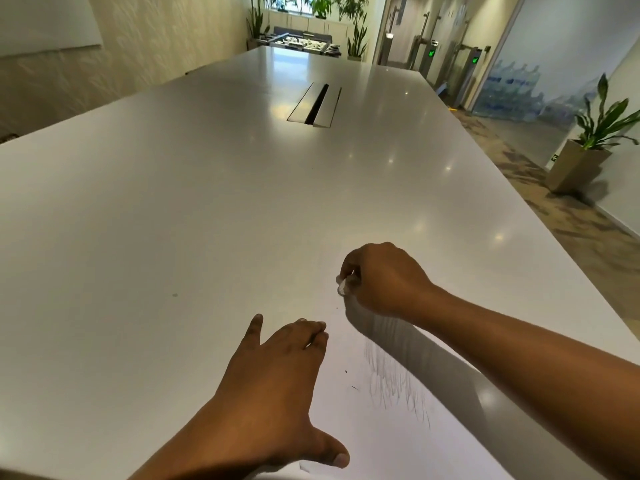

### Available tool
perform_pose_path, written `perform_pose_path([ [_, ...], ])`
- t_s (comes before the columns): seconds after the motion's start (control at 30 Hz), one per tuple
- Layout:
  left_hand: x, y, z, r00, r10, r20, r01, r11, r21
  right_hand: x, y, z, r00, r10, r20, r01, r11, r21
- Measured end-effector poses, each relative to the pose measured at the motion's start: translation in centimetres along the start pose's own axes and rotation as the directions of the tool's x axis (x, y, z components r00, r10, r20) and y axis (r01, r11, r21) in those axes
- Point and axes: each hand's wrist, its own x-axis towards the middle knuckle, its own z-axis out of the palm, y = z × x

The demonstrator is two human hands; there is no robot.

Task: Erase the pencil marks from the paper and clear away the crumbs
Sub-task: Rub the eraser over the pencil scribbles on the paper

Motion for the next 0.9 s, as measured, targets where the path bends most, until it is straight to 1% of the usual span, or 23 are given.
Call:
perform_pose_path([
  [0.07,0.0,0.1,0.0,1.000,0.004,-0.005,-0.004,1.000,0.003,0.7,0.2,-0.4,0.999,0.027,-0.046,-0.029,0.999,-0.029],
  [0.13,0.1,0.0,0.0,1.000,0.006,-0.002,-0.006,1.000,0.007,0.8,0.1,-1.0,0.999,0.028,-0.044,-0.029,1.000,-0.012],
  [0.23,0.2,-0.1,0.1,1.000,0.008,0.005,-0.008,1.000,0.003,-0.4,-0.7,-1.2,0.999,-0.033,0.036,0.032,0.999,0.018],
  [0.3,0.2,-0.1,0.1,1.000,0.008,0.000,-0.008,1.000,-0.004,-1.0,-1.0,-0.9,0.996,-0.041,0.083,0.041,0.999,0.003],
  [0.33,0.2,-0.1,0.1,1.000,0.005,-0.001,-0.005,1.000,-0.007,-1.0,-0.9,-0.6,0.997,-0.031,0.071,0.034,0.999,-0.038],
  [0.4,0.3,-0.1,0.2,1.000,-0.004,-0.007,0.004,1.000,-0.009,-0.4,-0.1,-0.2,0.999,-0.026,-0.021,0.023,0.990,-0.138],
  [0.43,0.4,-0.1,0.2,1.000,-0.004,-0.006,0.004,1.000,-0.005,-0.2,0.5,-0.1,0.998,-0.009,-0.057,0.003,0.995,-0.103],
  [0.47,0.5,-0.1,0.3,1.000,0.000,-0.006,0.000,1.000,0.002,-0.1,1.0,-0.1,0.998,0.020,-0.059,-0.020,1.000,0.002],
  [0.53,0.6,-0.4,0.6,1.000,0.009,-0.012,-0.009,1.000,0.012,-0.7,1.8,-0.2,0.999,0.039,-0.011,-0.034,0.957,0.287],
  [0.6,0.6,-0.6,0.8,1.000,0.015,-0.020,-0.015,1.000,0.001,-2.2,2.2,-0.3,0.998,0.038,0.043,-0.055,0.858,0.511],
  [0.67,0.5,-0.6,0.8,1.000,0.014,-0.022,-0.014,1.000,-0.016,-3.9,2.7,-0.3,0.994,0.074,0.077,-0.106,0.704,0.702],
  [0.73,0.2,-0.4,0.7,1.000,0.005,-0.008,-0.005,0.999,-0.040,-5.4,3.4,-0.5,0.988,0.102,0.117,-0.154,0.552,0.820],
  [0.77,0.0,-0.3,0.6,1.000,0.001,-0.004,-0.001,0.999,-0.055,-6.0,3.8,-0.5,0.986,0.112,0.126,-0.166,0.498,0.851],
  [0.8,-0.1,-0.2,0.6,1.000,-0.004,-0.003,0.004,0.998,-0.068,-6.4,4.1,-0.6,0.985,0.124,0.117,-0.162,0.474,0.865],
  [0.9,-0.4,-0.1,0.5,1.000,-0.016,-0.005,0.015,0.997,-0.082,-7.2,4.9,-0.7,0.989,0.139,0.046,-0.106,0.466,0.878],
])
